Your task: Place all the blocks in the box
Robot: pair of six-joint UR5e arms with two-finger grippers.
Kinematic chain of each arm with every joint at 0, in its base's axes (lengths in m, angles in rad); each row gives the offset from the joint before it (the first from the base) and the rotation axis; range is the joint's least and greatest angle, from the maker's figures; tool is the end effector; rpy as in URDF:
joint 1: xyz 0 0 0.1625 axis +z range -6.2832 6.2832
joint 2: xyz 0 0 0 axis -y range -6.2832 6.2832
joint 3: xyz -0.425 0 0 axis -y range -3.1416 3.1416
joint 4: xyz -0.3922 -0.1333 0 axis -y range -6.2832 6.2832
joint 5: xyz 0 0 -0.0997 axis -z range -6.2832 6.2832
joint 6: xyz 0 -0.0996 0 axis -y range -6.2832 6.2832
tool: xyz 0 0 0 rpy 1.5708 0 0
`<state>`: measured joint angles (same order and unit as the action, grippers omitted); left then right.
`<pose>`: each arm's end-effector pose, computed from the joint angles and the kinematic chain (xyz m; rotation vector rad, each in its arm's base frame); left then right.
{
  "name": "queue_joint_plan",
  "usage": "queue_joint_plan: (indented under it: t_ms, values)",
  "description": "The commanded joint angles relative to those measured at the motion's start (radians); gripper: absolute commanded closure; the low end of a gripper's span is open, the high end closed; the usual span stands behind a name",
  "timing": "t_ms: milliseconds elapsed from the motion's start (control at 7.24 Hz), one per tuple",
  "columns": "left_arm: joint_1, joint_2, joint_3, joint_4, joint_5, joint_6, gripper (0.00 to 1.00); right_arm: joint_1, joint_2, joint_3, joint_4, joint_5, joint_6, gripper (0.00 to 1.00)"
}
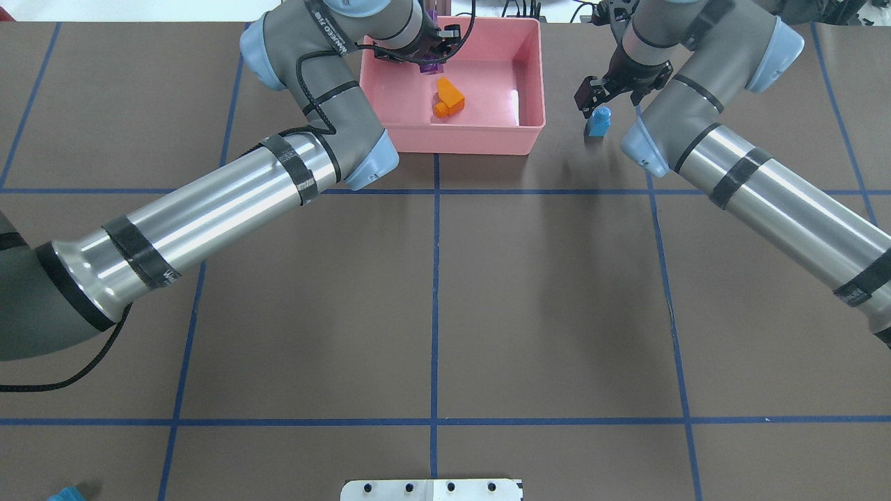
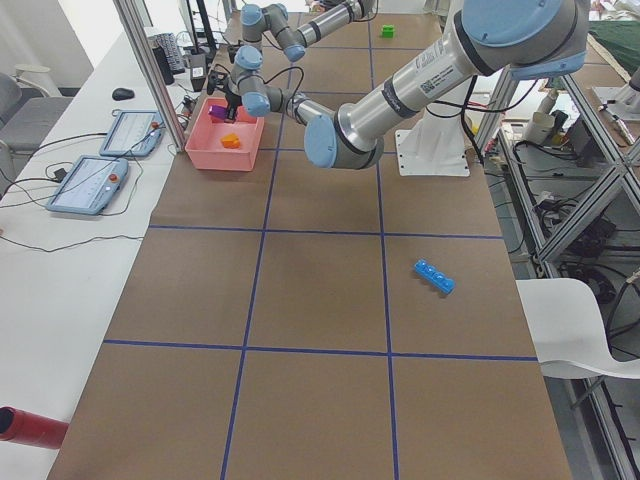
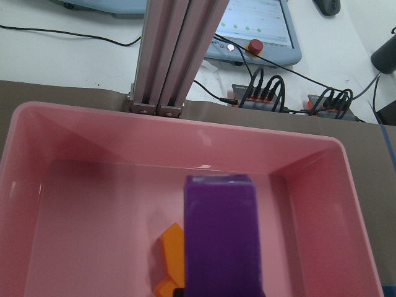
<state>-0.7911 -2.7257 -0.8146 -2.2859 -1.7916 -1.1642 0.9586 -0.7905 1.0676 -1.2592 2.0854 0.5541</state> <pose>0.5404 -0.7052 0.1354 0.4628 1.0290 -0.2200 -0.3949 -0.7091 0.3740 0.2055 -0.7345 -0.2067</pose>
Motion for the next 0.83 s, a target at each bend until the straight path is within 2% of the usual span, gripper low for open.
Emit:
queue_joint_plan:
  t_ms: [0,276,414,552,690]
  values:
    - [0.006,-0.008,0.032,-0.01,0.026,0.0,1.0,-0.02,0.037,-0.062,0.003,-0.005,0.012,0.01]
    - [0.016,-0.015,0.035,-0.01,0.028,0.0,1.0,-0.029,0.071,-0.153,0.018,-0.06,0.012,0.04]
    - [0.016,-0.019,0.041,-0.01,0.032,0.0,0.62,-0.029,0.071,-0.202,0.071,-0.064,0.012,0.06]
    - [0.023,-0.022,0.051,-0.01,0.034,0.003,0.01,-0.029,0.073,-0.218,0.087,-0.064,0.013,0.15]
    - [0.021,-0.029,0.049,-0.01,0.034,0.003,0.0,-0.027,0.071,-0.218,0.087,-0.064,0.026,0.56]
